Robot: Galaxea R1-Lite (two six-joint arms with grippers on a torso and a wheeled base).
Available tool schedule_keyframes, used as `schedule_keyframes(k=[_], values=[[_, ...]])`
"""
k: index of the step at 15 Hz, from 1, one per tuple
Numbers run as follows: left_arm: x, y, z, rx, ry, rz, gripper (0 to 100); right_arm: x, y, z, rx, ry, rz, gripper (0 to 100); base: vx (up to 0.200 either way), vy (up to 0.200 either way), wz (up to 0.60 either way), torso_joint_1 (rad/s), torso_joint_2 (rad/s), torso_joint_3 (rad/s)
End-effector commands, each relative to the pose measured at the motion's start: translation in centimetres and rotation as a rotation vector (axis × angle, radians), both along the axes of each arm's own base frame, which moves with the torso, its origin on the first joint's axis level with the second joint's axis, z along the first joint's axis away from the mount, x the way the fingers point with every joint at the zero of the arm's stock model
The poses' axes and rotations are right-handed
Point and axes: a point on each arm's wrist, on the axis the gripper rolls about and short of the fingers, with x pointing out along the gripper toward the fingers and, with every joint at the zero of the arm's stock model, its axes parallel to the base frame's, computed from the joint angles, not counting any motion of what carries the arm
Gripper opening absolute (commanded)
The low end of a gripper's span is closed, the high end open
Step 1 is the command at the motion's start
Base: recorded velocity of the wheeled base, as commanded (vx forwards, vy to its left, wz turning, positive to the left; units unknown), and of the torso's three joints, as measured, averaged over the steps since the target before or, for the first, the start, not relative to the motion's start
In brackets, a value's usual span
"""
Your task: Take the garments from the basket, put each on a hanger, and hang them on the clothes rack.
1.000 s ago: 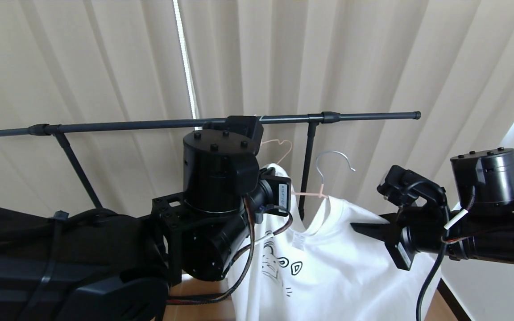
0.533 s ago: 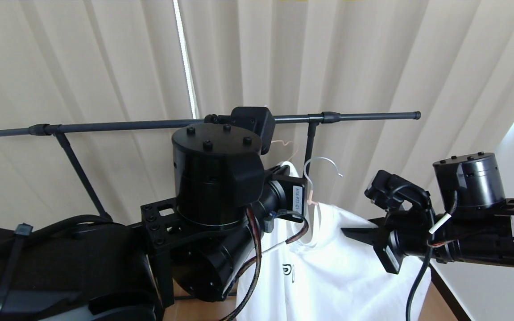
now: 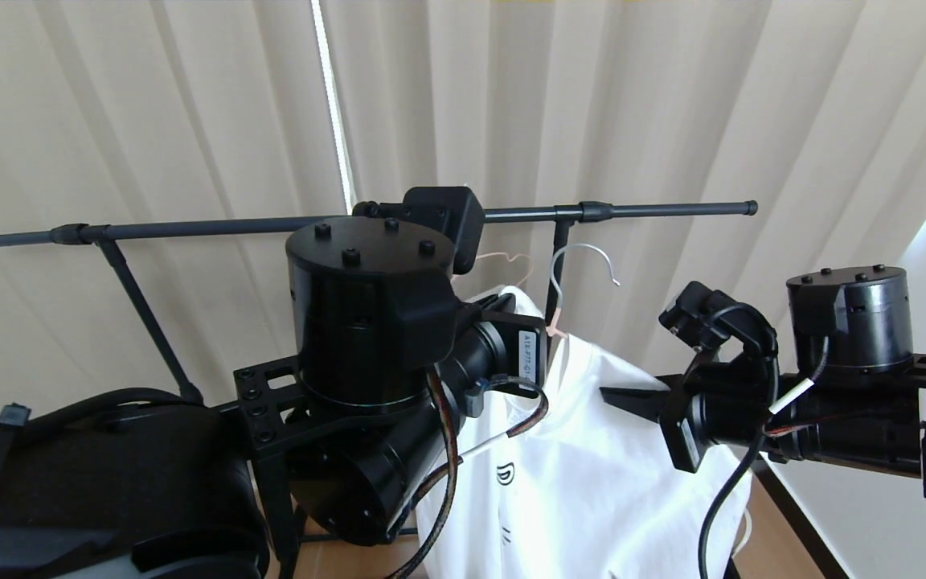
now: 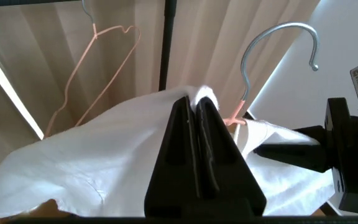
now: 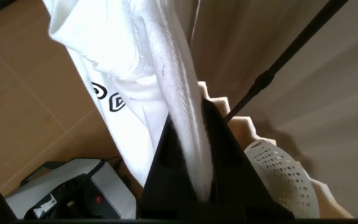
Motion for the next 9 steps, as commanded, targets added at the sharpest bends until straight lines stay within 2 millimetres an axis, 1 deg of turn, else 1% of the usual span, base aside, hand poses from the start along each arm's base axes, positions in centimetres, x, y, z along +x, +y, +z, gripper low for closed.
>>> schedule_keyframes(k=[1,3,7,9], values=[[-0.03,0.08,-0.08,0.003,0.002,0.001,0,-0.17,0.42,0.02,0.014,0.0,0.011,0,0.0,0.0,0.0,0.0,0.0,0.0],[-0.02,0.05,-0.13,0.004,0.003,0.001,0,-0.1,0.51,0.22,0.045,-0.019,0.005,0,0.0,0.0,0.0,0.0,0.0,0.0],[-0.12,0.28,-0.93,0.028,0.02,0.003,0,-0.41,0.44,0.01,0.093,-0.067,0.042,0,0.0,0.0,0.0,0.0,0.0,0.0],[0.0,0.39,-1.0,0.035,0.021,0.007,0,-0.57,0.36,-0.22,0.1,-0.082,0.045,0,0.0,0.0,0.0,0.0,0.0,0.0]])
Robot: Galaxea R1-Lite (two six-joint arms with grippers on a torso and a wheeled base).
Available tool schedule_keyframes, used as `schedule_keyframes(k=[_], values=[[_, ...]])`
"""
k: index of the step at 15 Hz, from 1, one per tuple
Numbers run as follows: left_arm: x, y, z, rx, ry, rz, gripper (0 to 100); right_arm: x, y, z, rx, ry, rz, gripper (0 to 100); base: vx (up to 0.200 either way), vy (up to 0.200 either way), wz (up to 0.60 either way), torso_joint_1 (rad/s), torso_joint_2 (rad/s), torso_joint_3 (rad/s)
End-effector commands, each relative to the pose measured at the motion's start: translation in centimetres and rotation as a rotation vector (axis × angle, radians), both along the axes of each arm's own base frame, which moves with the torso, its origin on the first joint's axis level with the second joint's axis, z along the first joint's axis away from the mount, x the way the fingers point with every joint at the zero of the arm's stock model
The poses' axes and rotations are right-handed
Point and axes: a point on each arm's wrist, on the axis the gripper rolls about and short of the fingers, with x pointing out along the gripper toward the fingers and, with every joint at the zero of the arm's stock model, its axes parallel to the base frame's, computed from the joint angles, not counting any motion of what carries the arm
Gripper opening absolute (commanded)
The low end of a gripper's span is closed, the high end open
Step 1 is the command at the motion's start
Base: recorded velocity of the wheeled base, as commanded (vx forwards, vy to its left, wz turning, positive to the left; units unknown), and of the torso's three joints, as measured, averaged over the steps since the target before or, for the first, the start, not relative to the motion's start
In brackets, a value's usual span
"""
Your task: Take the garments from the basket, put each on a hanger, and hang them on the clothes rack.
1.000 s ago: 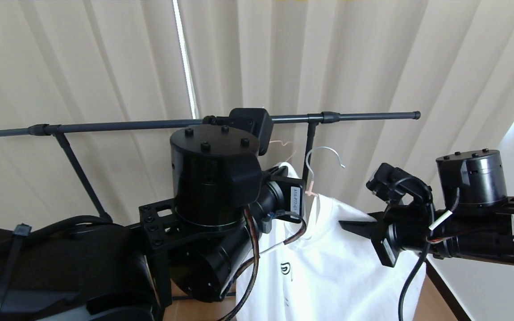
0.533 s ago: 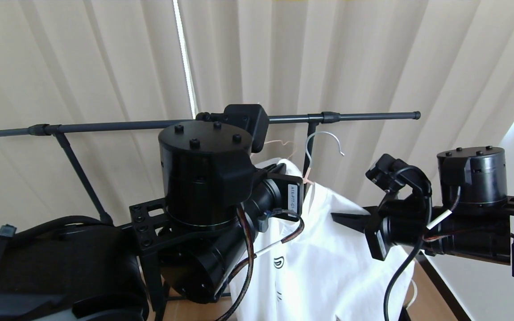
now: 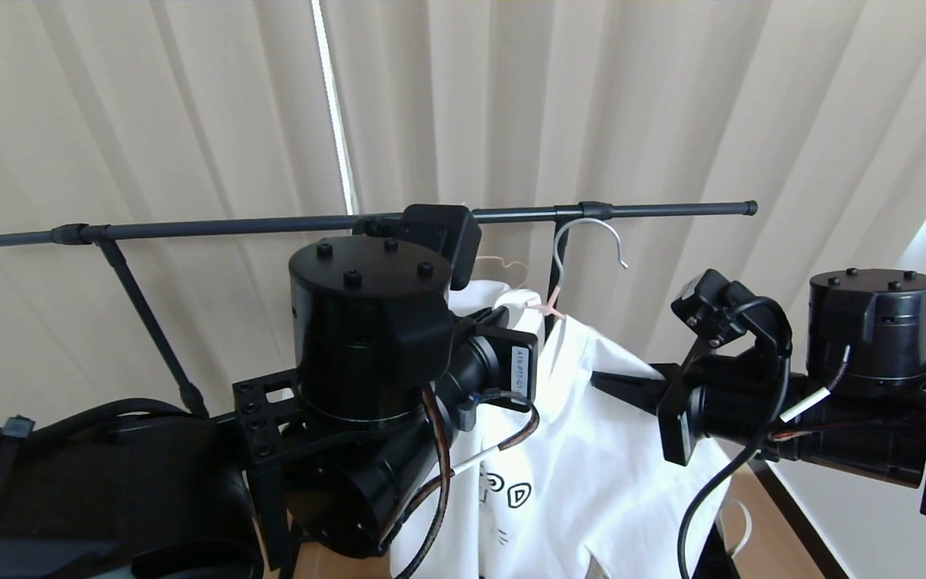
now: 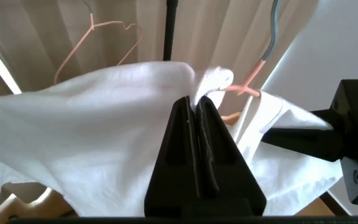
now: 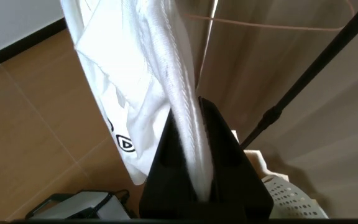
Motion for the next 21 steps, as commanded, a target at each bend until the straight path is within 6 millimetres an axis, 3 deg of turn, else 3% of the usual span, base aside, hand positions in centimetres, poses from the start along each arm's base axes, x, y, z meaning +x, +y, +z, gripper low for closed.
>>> schedule_keyframes(k=[1,10,21], values=[[0.0,0.1,-0.3,0.011,0.006,0.002,0,-0.2,-0.1,-0.3,-0.002,0.003,0.001,0,0.0,0.0,0.0,0.0,0.0,0.0],[0.6,1.3,-2.0,0.071,0.037,0.034,0,-0.8,-0.4,0.6,0.025,-0.037,0.014,0,0.0,0.0,0.0,0.0,0.0,0.0],[0.4,1.5,-1.8,0.069,0.0,0.026,0,-1.0,-0.1,0.5,0.071,-0.069,0.034,0,0.0,0.0,0.0,0.0,0.0,0.0]])
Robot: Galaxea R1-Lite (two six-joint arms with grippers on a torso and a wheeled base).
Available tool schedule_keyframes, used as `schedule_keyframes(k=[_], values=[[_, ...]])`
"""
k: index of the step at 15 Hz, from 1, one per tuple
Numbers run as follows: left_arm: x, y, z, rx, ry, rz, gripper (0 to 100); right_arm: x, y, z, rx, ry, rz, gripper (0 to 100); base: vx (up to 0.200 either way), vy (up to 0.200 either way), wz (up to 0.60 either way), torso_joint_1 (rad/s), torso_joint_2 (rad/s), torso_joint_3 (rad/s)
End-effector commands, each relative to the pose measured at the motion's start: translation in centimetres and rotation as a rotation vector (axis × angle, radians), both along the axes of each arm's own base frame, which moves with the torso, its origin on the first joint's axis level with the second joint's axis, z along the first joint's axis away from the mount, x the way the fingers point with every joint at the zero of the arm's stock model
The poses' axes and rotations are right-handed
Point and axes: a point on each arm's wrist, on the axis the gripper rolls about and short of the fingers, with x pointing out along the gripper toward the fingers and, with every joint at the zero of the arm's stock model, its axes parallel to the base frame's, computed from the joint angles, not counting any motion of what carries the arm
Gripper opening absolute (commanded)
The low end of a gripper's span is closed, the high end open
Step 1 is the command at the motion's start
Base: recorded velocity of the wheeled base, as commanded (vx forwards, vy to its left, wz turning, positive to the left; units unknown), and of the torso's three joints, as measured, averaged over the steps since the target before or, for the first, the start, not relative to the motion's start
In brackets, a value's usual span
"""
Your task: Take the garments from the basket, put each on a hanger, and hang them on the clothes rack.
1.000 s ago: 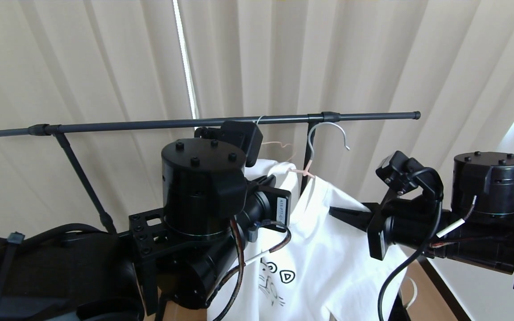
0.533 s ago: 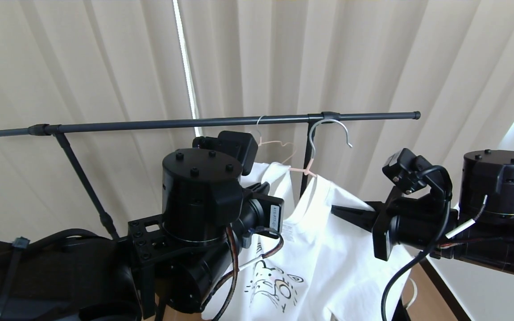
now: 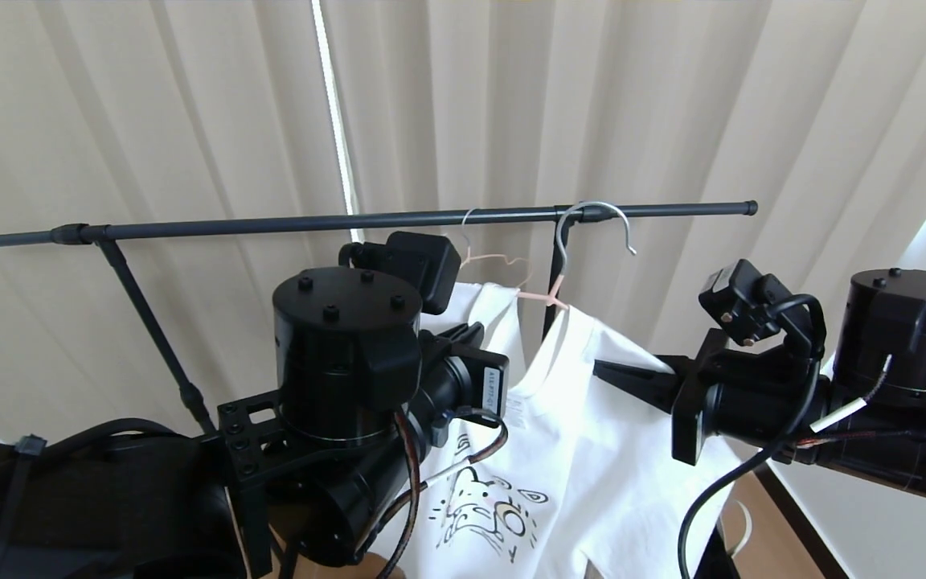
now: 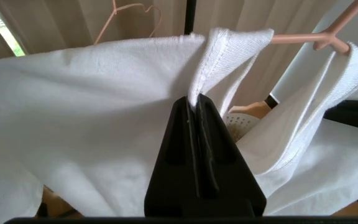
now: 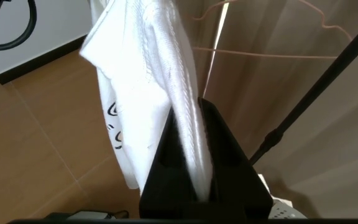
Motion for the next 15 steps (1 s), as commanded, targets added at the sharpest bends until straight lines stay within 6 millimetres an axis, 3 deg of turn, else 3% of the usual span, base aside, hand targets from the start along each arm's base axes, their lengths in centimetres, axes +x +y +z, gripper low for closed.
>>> schedule_keyframes(k=[1,7,8,15], values=[[0.03,-0.04,0.1,-0.015,-0.012,-0.003,0,-0.09,-0.02,-0.16,-0.002,0.003,0.003,0,0.0,0.0,0.0,0.0,0.0,0.0],[-0.06,-0.17,-0.23,-0.011,-0.009,-0.009,0,-0.68,-0.28,0.15,0.01,-0.005,0.033,0,0.0,0.0,0.0,0.0,0.0,0.0],[-0.08,-0.23,-0.27,-0.013,-0.008,-0.011,100,-0.81,-0.35,0.24,0.013,-0.009,0.034,0,0.0,0.0,0.0,0.0,0.0,0.0],[-0.5,0.33,-0.06,-0.007,-0.014,-0.013,100,-0.74,-0.3,0.24,0.014,-0.008,0.039,0,0.0,0.0,0.0,0.0,0.0,0.0]])
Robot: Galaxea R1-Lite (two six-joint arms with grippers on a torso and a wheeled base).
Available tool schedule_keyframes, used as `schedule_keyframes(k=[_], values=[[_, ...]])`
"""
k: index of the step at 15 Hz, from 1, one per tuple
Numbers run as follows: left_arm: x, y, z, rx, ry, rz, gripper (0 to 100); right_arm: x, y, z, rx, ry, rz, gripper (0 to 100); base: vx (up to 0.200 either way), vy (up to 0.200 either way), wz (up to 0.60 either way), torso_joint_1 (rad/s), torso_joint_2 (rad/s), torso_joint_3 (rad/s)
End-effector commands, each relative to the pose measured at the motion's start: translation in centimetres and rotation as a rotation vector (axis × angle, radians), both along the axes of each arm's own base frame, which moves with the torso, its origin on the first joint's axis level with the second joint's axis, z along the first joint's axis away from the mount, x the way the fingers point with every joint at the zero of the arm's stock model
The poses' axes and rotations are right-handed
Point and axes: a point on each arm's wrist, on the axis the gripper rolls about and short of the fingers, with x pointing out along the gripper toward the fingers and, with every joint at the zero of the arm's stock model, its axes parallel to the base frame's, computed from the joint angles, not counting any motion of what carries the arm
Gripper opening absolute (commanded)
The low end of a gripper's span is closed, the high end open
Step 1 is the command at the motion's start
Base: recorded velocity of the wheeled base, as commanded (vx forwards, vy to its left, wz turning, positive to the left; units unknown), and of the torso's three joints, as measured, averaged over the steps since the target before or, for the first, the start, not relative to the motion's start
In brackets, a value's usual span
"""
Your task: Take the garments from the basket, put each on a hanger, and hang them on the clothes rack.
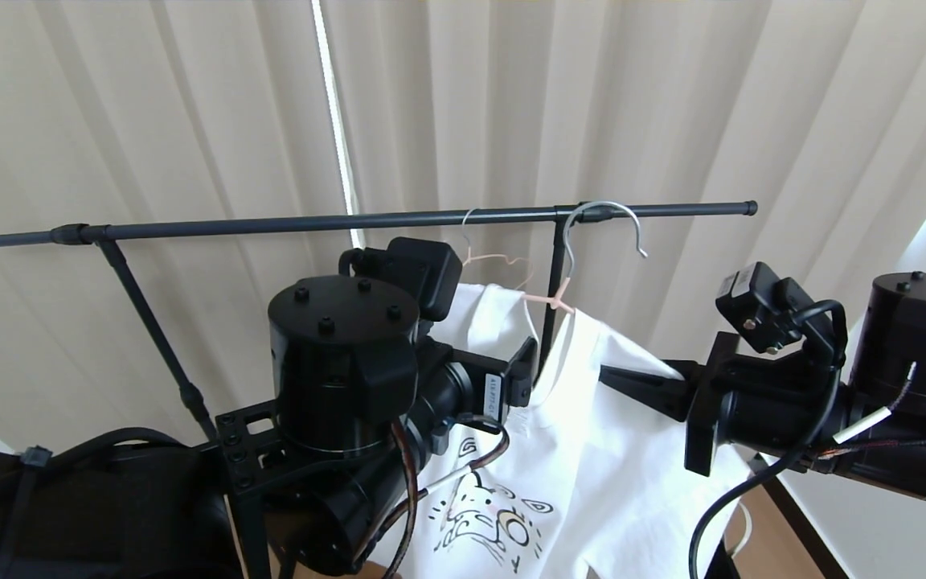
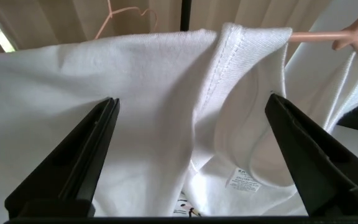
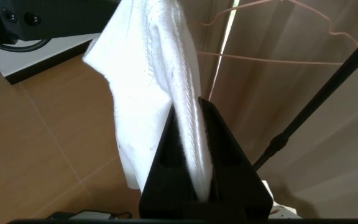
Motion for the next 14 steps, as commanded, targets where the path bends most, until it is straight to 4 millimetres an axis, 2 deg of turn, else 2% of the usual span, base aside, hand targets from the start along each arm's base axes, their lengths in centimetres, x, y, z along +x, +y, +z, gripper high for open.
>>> schedule_keyframes(k=[1,7,9,14], values=[[-0.5,0.8,0.3,0.006,-0.009,0.0,100,0.1,0.0,-0.1,-0.001,0.005,0.004,0,0.0,0.0,0.0,0.0,0.0,0.0],[-2.0,3.6,0.4,0.037,-0.011,-0.029,100,0.8,-0.9,-0.1,0.006,0.01,-0.01,0,0.0,0.0,0.0,0.0,0.0,0.0],[-2.5,5.5,-0.1,0.094,-0.017,-0.042,100,1.0,-1.4,-0.3,0.009,0.017,-0.009,0,0.0,0.0,0.0,0.0,0.0,0.0],[-2.8,10.3,0.2,0.152,-0.056,-0.013,100,1.3,-2.7,-0.3,0.032,0.027,0.033,0,0.0,0.0,0.0,0.0,0.0,0.0]])
